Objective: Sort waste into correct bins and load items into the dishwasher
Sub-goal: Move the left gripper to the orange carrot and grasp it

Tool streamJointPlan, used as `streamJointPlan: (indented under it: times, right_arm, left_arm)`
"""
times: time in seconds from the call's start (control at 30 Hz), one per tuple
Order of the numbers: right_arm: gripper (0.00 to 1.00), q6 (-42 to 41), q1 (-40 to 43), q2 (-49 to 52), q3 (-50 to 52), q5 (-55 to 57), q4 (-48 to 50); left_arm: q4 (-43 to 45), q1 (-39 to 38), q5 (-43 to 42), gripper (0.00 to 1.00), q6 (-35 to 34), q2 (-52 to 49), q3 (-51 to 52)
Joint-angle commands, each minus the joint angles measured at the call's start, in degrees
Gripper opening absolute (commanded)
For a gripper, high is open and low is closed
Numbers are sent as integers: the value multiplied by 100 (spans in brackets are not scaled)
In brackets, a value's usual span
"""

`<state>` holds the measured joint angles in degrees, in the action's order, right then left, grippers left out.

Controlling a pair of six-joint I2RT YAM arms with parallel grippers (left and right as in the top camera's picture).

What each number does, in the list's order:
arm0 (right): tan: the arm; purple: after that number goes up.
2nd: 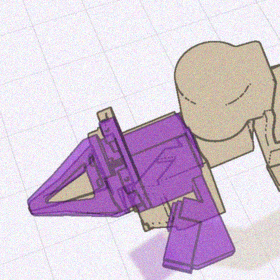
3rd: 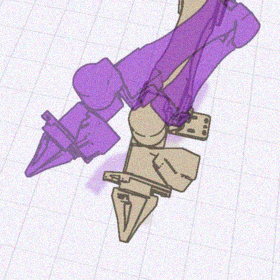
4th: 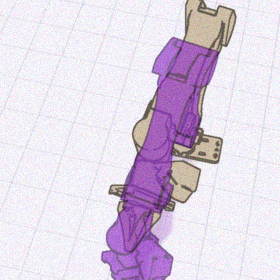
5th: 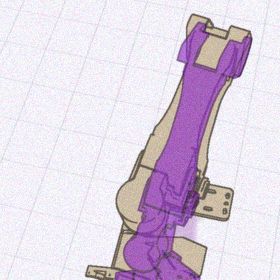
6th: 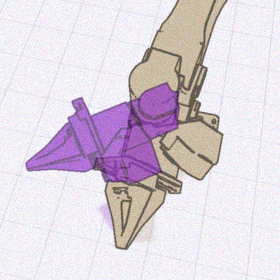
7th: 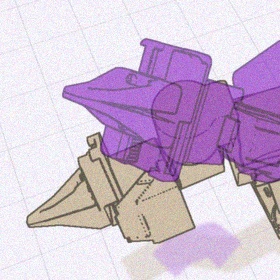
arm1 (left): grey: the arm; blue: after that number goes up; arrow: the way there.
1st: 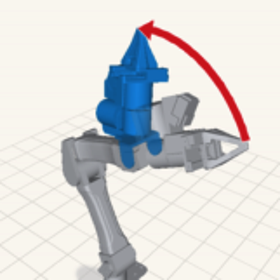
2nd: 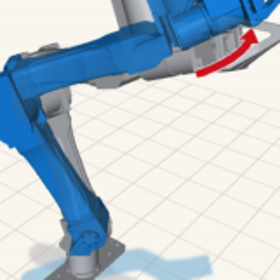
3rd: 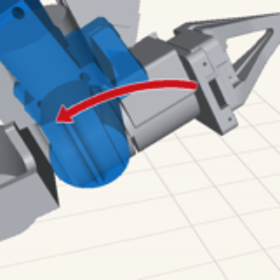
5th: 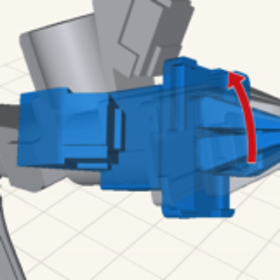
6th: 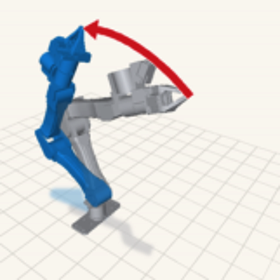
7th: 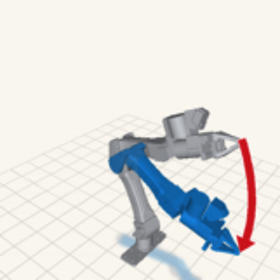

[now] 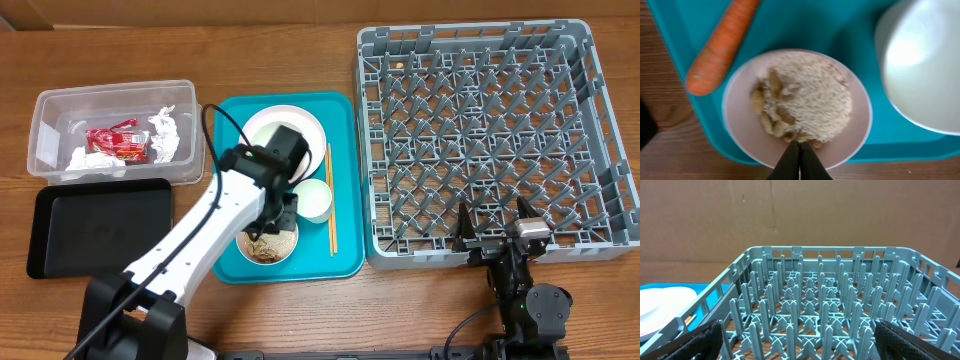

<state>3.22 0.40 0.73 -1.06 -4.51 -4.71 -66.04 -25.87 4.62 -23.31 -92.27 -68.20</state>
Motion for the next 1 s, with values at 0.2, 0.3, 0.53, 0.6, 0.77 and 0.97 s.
streamJointPlan:
  times: [0.2,0.3,0.53,0.6,0.77,0.97]
  right_arm:
    - [100,-26,33,-57,61,-7,28]
    - [100,-26,33,-57,61,-9,28]
    - [100,-26,33,-57,61,-7,28]
    - [100,-26,33,-57,61,-7,28]
    - [100,-26,33,-57,61,-7,28]
    - [100,-26,33,-57,61,-7,28]
  left_arm:
    - [-219,1078,155,4,476,101,-205]
    - [-286,1300,133,4,708,98,-184]
    - [125,1558,-133,13,1268,68,-109]
    - [249,1569,-125,15,1467,66,-87]
    - [339,1572,-101,21,1864,66,-61]
    - [603,1574,199,23,1862,66,251]
